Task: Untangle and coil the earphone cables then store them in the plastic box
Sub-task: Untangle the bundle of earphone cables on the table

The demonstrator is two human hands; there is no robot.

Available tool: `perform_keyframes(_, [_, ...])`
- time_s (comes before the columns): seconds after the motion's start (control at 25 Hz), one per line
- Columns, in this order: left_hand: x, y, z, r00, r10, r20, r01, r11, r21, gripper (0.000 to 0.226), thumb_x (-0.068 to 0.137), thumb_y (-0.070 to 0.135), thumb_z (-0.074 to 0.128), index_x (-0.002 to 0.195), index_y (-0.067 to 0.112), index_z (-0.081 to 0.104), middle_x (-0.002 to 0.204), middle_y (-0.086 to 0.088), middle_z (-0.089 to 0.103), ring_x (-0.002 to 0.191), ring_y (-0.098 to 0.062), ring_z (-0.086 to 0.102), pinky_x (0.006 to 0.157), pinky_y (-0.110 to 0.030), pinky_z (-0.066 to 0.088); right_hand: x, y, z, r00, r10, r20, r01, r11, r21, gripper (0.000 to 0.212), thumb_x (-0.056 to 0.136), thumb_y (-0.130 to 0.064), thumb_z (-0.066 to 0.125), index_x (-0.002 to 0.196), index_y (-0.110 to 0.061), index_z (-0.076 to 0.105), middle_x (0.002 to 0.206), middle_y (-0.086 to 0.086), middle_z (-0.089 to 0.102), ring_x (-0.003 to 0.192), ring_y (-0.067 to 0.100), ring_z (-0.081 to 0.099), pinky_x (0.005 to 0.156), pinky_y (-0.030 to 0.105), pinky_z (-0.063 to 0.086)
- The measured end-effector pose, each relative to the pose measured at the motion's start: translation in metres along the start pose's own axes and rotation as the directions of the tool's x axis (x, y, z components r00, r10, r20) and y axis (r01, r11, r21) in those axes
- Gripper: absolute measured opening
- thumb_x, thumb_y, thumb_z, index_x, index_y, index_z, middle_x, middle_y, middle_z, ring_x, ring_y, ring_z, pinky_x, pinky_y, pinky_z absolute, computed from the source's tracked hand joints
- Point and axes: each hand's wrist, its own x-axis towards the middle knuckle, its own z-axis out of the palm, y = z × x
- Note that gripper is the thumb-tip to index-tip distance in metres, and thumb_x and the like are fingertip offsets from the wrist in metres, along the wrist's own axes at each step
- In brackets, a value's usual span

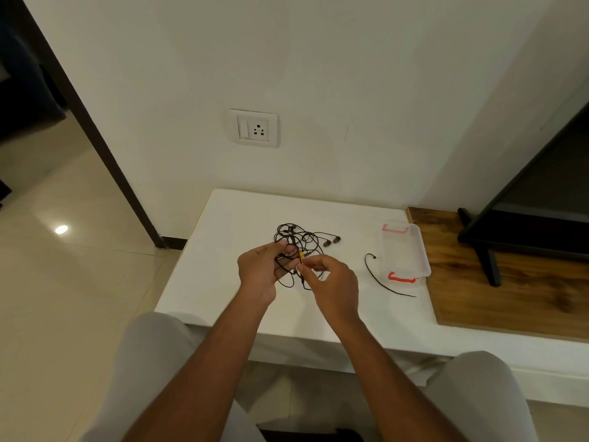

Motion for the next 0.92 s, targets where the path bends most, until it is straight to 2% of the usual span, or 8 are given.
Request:
perform_keyframes(0.12, [-0.003, -0.003, 0.003, 0.999, -0.044, -0.015, 0.044, 0.998, 0.051, 0.010, 0.086, 0.006, 0.069, 0.090, -0.002, 0.071, 0.079, -0.015, 0.073, 0.069, -0.025, 0.071, 0.064, -0.031, 0.061, -0.001, 0.006, -0.002, 1.000, 0.002, 0.011, -0.002, 1.000, -0.006, 0.007, 0.083, -0.034, 0.073, 0.086, -0.028, 0.075, 0.079, -0.021, 0.071, 0.077, -0.005, 0.064, 0.074, 0.025, 0.052])
perform_keyframes(0.2, [-0.003, -0.004, 0.004, 0.998, -0.044, -0.052, 0.048, 0.995, 0.086, 0.008, 0.084, 0.008, 0.071, 0.088, 0.001, 0.073, 0.077, -0.014, 0.072, 0.066, -0.022, 0.070, 0.060, -0.029, 0.060, -0.003, 0.009, -0.006, 0.995, -0.098, 0.034, 0.101, 0.986, -0.135, 0.002, 0.081, -0.032, 0.073, 0.083, -0.031, 0.073, 0.079, -0.023, 0.069, 0.074, -0.003, 0.061, 0.078, 0.026, 0.046])
perform_keyframes(0.32, [-0.003, -0.004, 0.005, 0.997, -0.039, -0.073, 0.044, 0.997, 0.067, 0.007, 0.083, 0.008, 0.072, 0.086, 0.002, 0.073, 0.080, -0.012, 0.075, 0.067, -0.020, 0.071, 0.058, -0.026, 0.059, -0.006, 0.015, -0.007, 0.952, -0.290, 0.101, 0.306, 0.856, -0.418, 0.008, 0.078, -0.031, 0.070, 0.085, -0.035, 0.072, 0.082, -0.019, 0.068, 0.075, 0.002, 0.057, 0.085, 0.034, 0.039])
perform_keyframes(0.48, [-0.003, -0.001, 0.003, 0.998, -0.028, -0.048, 0.029, 0.999, 0.021, 0.011, 0.088, 0.009, 0.067, 0.082, 0.001, 0.073, 0.083, -0.012, 0.076, 0.069, -0.020, 0.071, 0.061, -0.027, 0.059, -0.005, 0.021, -0.005, 0.909, -0.386, 0.154, 0.410, 0.772, -0.485, 0.021, 0.080, -0.025, 0.069, 0.095, -0.038, 0.076, 0.078, -0.015, 0.061, 0.073, 0.007, 0.056, 0.082, 0.034, 0.037])
perform_keyframes(0.56, [0.001, 0.001, 0.000, 0.999, -0.013, -0.042, 0.012, 1.000, -0.025, 0.015, 0.089, 0.008, 0.066, 0.088, -0.005, 0.073, 0.086, -0.015, 0.075, 0.071, -0.022, 0.071, 0.064, -0.028, 0.061, -0.003, 0.026, -0.009, 0.916, -0.374, 0.146, 0.394, 0.765, -0.510, 0.023, 0.081, -0.022, 0.070, 0.097, -0.038, 0.076, 0.078, -0.014, 0.058, 0.072, 0.006, 0.054, 0.082, 0.033, 0.037])
perform_keyframes(0.72, [0.007, 0.008, -0.009, 1.000, 0.016, -0.021, -0.017, 0.996, -0.082, 0.018, 0.091, 0.008, 0.065, 0.098, -0.008, 0.070, 0.086, -0.015, 0.073, 0.065, -0.018, 0.072, 0.070, -0.030, 0.062, 0.011, 0.046, -0.034, 0.966, -0.249, 0.072, 0.244, 0.778, -0.579, 0.020, 0.078, -0.021, 0.075, 0.090, -0.037, 0.077, 0.082, -0.013, 0.061, 0.078, 0.009, 0.055, 0.083, 0.034, 0.035])
perform_keyframes(0.92, [0.014, 0.013, -0.016, 0.999, 0.045, -0.030, -0.046, 0.999, -0.020, 0.020, 0.091, 0.013, 0.066, 0.104, -0.001, 0.071, 0.093, -0.008, 0.076, 0.070, -0.014, 0.069, 0.075, -0.030, 0.061, 0.019, 0.066, -0.068, 0.999, -0.031, 0.010, 0.028, 0.682, -0.731, 0.012, 0.084, -0.032, 0.074, 0.094, -0.038, 0.075, 0.102, -0.010, 0.065, 0.098, 0.011, 0.056, 0.087, 0.033, 0.034])
